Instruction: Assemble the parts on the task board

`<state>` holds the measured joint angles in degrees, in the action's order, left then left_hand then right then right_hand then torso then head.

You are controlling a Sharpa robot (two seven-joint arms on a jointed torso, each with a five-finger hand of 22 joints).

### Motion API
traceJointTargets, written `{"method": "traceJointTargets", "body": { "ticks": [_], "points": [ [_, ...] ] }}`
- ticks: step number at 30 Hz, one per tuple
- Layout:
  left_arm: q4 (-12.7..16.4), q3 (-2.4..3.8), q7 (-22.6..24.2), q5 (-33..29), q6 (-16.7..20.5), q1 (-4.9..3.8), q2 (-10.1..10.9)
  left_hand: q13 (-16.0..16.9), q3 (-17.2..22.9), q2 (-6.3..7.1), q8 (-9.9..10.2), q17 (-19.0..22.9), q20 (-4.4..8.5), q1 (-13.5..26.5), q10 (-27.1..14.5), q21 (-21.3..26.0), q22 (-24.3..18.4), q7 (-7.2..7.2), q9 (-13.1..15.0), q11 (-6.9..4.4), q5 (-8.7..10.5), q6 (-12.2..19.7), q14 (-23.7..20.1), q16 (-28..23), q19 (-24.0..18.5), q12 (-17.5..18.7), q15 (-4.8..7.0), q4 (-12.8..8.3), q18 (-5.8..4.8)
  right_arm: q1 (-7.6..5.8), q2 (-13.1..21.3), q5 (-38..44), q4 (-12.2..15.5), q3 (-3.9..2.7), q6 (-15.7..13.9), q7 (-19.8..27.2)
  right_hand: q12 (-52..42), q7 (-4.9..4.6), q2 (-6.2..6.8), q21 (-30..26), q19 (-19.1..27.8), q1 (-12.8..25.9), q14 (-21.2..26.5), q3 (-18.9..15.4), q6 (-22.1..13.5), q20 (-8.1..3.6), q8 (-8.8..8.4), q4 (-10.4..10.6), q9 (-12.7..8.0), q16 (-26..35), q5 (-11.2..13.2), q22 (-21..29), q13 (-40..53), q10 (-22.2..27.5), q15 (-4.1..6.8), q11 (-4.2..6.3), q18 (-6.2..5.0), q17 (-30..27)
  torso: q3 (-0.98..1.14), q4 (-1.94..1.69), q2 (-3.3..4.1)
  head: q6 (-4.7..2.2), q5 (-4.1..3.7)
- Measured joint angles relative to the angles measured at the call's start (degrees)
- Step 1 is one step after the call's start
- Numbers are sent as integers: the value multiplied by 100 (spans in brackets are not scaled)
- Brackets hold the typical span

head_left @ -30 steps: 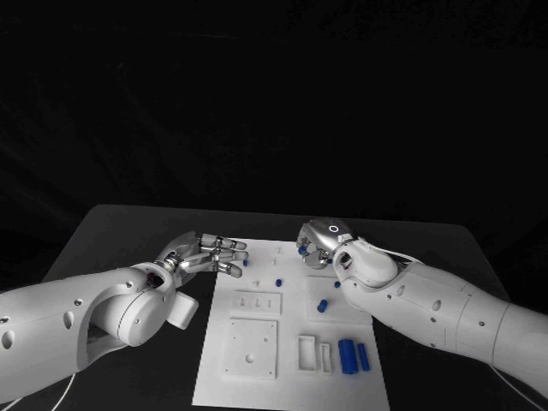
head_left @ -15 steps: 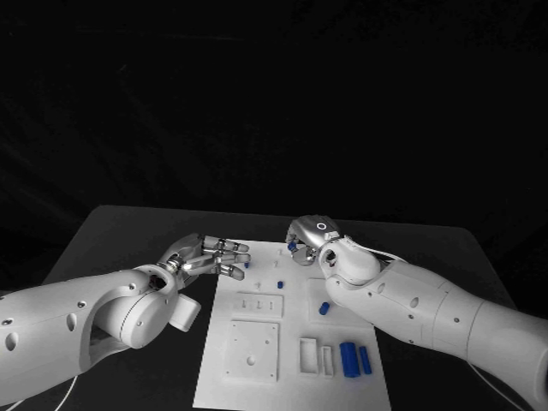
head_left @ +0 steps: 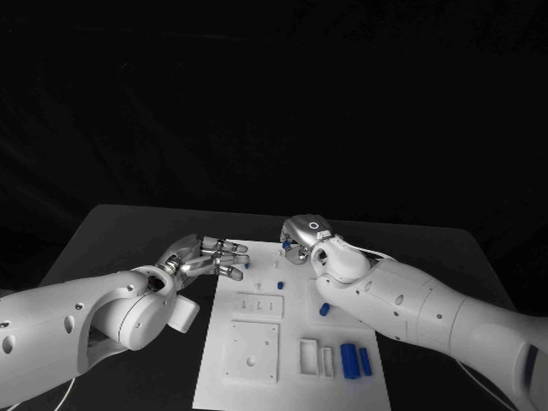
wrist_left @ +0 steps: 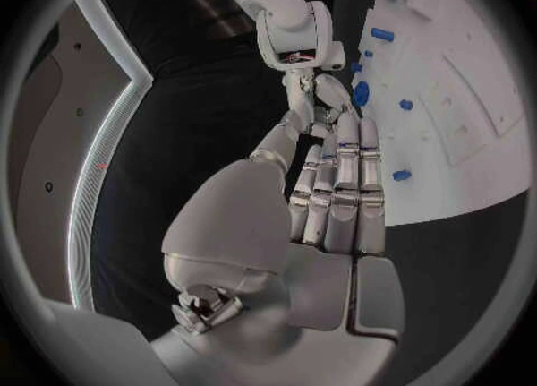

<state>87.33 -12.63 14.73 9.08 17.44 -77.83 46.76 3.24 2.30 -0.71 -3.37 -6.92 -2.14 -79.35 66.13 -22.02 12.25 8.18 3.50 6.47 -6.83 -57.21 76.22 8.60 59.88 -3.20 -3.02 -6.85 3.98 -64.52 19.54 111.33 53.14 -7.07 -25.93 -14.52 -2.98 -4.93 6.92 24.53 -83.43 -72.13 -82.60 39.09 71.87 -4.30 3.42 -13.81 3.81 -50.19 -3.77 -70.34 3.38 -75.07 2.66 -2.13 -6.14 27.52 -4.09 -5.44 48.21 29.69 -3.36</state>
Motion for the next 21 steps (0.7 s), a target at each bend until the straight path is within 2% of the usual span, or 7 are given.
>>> {"method": "traceJointTargets", "body": {
  "ticks": [12,21],
  "points": [
    [-4,1,-4,36,0,-49,-20,0,0,0,0,0,0,0,0,0,-1,0,0,0,0,0,0,0,0,0,0,0,0,-78,-127,8,-208,46,0,22,-17,12,1,-33,1,1,0,-2,11,1,0,-1,1,0,-25,-44,-1,2,0,-1,2,0,-19,-12,15,3,3],
    [14,1,-8,60,1,-110,-28,0,0,0,0,-1,21,0,0,-27,-1,0,0,0,0,0,0,0,-21,0,0,0,0,-95,-217,21,-331,145,5,52,-25,13,2,-33,-20,1,-1,-3,12,-20,-6,-2,0,0,-24,-61,-4,3,-1,-2,11,-1,-24,-29,49,12,26]
  ]
}}
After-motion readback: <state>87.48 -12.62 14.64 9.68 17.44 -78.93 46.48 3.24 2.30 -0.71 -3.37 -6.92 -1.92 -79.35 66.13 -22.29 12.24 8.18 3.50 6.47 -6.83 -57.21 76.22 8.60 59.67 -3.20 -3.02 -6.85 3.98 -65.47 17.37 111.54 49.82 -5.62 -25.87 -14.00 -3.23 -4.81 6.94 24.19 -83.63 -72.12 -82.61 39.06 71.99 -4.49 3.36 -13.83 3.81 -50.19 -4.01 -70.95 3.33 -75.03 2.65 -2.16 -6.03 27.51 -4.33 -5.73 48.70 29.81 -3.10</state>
